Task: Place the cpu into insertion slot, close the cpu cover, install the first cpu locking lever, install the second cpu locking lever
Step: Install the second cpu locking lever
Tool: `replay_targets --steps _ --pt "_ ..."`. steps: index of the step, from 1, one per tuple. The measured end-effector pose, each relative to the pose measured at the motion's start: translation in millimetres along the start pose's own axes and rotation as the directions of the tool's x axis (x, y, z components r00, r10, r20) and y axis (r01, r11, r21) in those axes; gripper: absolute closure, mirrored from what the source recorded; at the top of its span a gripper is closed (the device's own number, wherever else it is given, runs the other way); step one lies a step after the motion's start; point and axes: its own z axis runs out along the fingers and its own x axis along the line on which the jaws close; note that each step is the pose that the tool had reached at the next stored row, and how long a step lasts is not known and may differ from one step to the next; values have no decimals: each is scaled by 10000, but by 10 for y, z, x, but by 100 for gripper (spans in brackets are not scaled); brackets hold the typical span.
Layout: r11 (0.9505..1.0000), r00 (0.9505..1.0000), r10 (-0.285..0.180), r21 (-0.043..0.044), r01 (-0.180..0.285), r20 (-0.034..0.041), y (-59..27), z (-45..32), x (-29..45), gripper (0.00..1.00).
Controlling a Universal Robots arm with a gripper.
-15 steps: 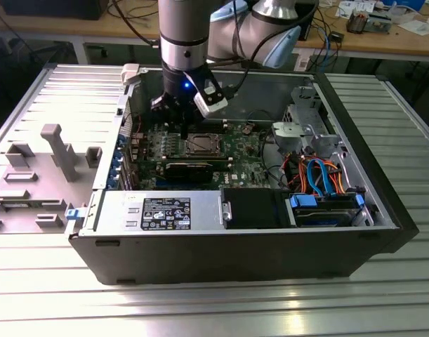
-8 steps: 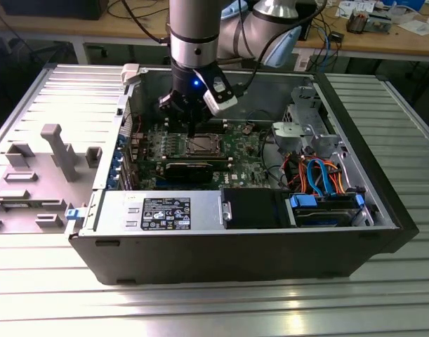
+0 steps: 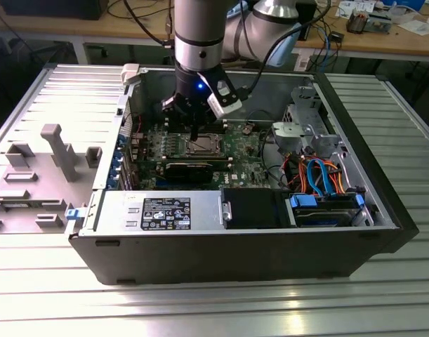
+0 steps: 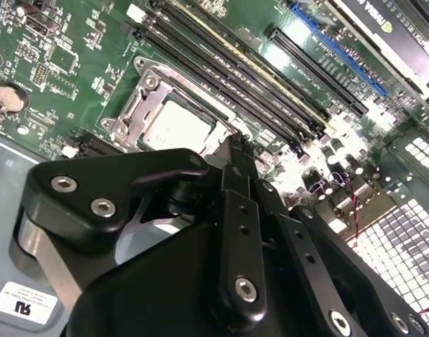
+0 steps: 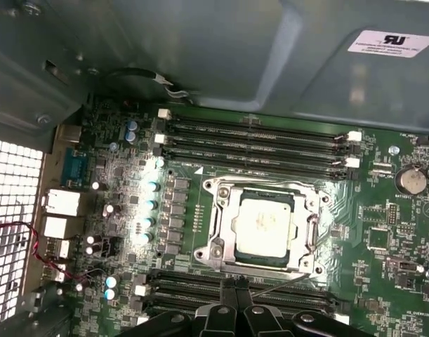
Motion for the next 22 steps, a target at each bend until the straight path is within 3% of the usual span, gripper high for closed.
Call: replay_targets --steps 4,7,8,11,22 --pt "10000 9999 6 -17 -6 -123 -47 14 -21 89" --pt "10000 9995 17 -43 -18 -306 -66 61 -28 89" --pt "10000 9994 19 -47 -21 -336 -70 71 -27 89" --pt "10000 9994 19 -51 -21 -353 -76 130 -28 89" --pt "10000 9992 22 -66 -24 -388 -76 227 32 89"
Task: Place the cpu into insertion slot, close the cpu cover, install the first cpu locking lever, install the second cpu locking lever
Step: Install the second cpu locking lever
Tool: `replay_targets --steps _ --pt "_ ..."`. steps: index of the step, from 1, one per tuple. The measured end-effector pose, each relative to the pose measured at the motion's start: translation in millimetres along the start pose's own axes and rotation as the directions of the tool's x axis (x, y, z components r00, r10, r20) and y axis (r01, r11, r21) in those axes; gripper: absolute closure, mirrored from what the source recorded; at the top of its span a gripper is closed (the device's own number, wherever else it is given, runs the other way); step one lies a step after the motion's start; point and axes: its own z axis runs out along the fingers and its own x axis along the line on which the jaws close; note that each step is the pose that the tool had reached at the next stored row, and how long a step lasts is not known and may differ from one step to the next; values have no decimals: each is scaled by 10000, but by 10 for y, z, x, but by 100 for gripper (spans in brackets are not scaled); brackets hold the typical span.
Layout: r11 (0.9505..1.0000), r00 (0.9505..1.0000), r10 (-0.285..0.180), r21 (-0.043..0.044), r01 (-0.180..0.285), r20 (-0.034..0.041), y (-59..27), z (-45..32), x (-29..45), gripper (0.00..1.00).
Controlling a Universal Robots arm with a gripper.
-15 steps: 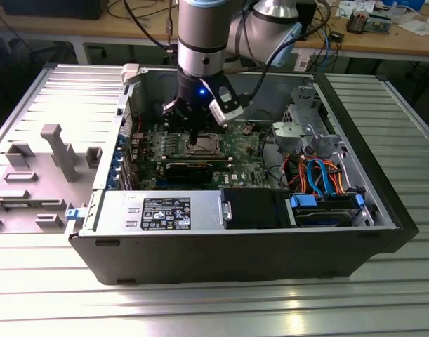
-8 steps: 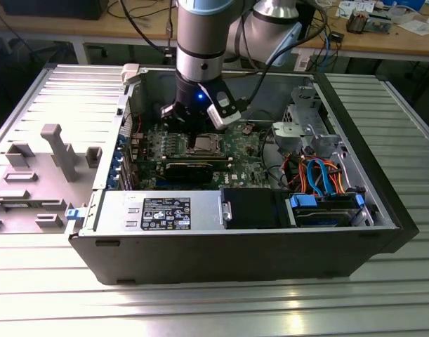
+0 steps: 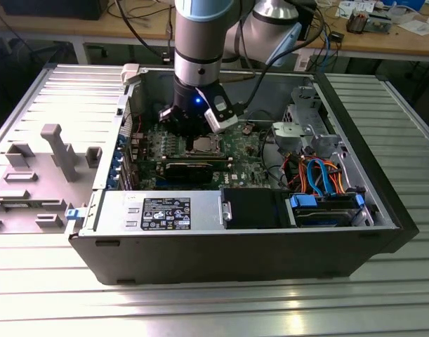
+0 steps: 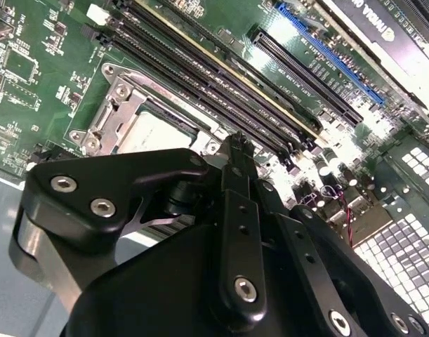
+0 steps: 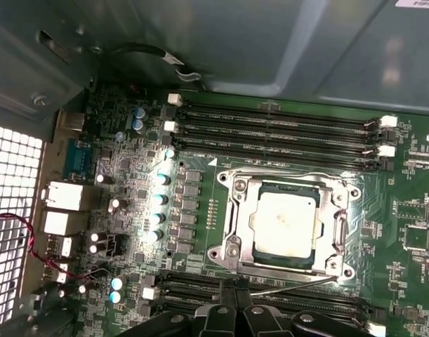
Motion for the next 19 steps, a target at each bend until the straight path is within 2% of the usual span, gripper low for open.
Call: replay_targets --steps 7,12,19 --pt "10000 10000 0 -2 0 -7 -18 24 40 89" --pt "10000 10000 -5 -2 5 -8 -17 137 68 89" --pt "9997 9997 -229 4 229 -19 42 189 107 89"
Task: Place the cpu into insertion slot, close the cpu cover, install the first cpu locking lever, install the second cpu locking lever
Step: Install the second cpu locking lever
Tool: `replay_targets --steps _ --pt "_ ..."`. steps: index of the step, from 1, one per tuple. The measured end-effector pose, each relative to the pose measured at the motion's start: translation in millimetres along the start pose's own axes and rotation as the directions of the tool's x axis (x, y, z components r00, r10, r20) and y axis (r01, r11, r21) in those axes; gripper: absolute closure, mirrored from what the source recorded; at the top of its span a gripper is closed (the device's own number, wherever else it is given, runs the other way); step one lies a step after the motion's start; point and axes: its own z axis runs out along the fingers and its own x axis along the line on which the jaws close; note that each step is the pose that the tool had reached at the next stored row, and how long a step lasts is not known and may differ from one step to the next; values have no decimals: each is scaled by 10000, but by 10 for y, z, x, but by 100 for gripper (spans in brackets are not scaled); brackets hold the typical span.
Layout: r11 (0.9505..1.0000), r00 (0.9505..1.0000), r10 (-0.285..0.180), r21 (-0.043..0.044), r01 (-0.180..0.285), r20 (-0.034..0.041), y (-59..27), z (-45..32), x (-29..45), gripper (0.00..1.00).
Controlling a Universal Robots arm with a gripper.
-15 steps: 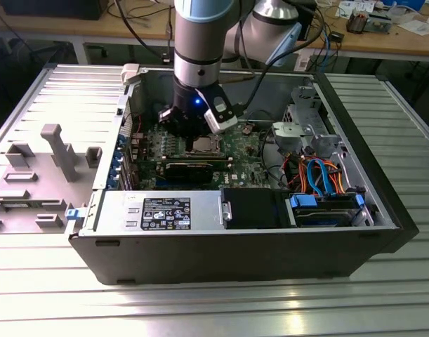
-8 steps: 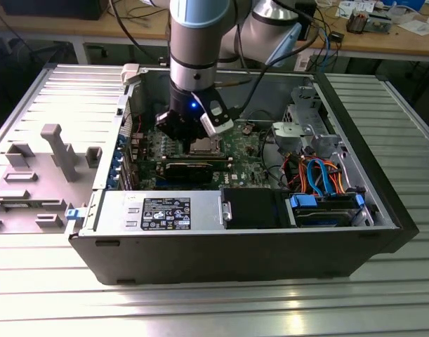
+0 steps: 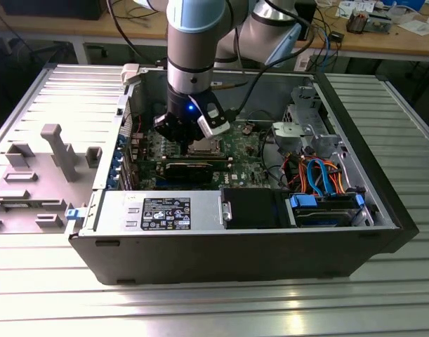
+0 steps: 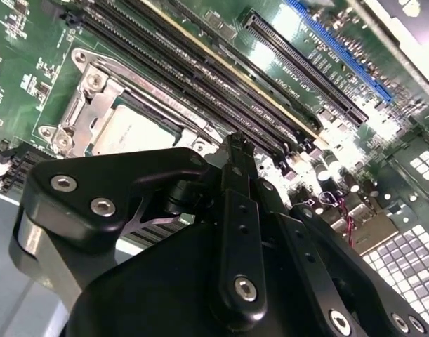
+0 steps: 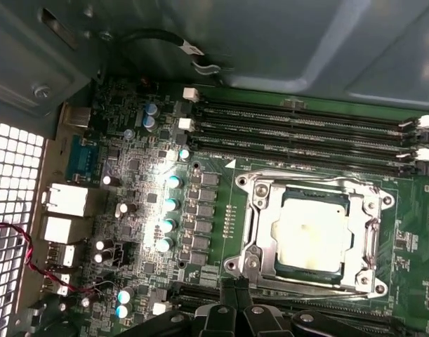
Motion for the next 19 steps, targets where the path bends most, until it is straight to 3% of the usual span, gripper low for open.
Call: replay_targets --steps 9,12,19 --pt "10000 9999 -47 21 47 109 11 45 6 89" --pt "10000 9999 -45 25 45 124 28 60 70 89" --pt "10000 9999 -47 26 46 137 39 94 46 89"
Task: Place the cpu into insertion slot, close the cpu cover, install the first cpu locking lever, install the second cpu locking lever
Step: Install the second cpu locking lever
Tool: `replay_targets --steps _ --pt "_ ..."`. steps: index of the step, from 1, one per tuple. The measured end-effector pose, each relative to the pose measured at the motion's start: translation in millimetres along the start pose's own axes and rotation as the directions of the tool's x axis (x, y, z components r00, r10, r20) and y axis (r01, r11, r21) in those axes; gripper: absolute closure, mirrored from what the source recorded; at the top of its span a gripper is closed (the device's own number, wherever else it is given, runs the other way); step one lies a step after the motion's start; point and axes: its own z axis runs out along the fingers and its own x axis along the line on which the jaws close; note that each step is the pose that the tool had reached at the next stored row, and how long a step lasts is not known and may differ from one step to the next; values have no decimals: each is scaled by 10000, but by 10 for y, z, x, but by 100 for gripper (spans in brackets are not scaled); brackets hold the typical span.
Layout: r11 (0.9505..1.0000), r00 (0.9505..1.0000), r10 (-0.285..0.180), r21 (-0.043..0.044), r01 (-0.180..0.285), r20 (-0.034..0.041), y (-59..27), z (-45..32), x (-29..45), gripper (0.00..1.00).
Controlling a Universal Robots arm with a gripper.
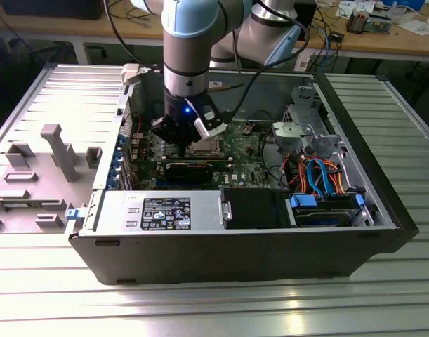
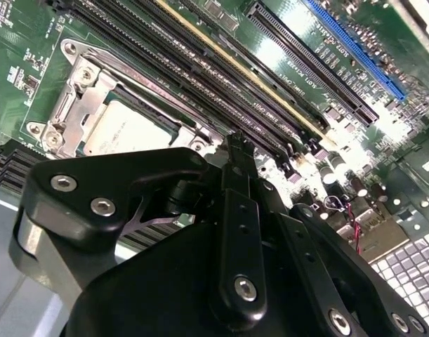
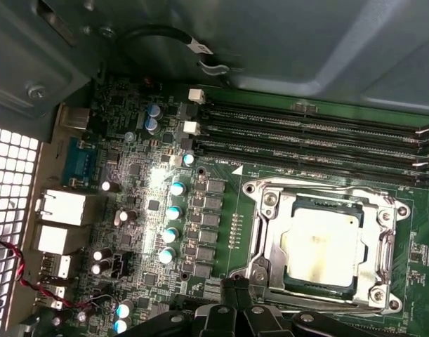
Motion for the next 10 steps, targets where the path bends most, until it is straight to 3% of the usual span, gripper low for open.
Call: replay_targets --steps 10 --pt "10000 10000 -2 1 2 10 51 29 -10 89"
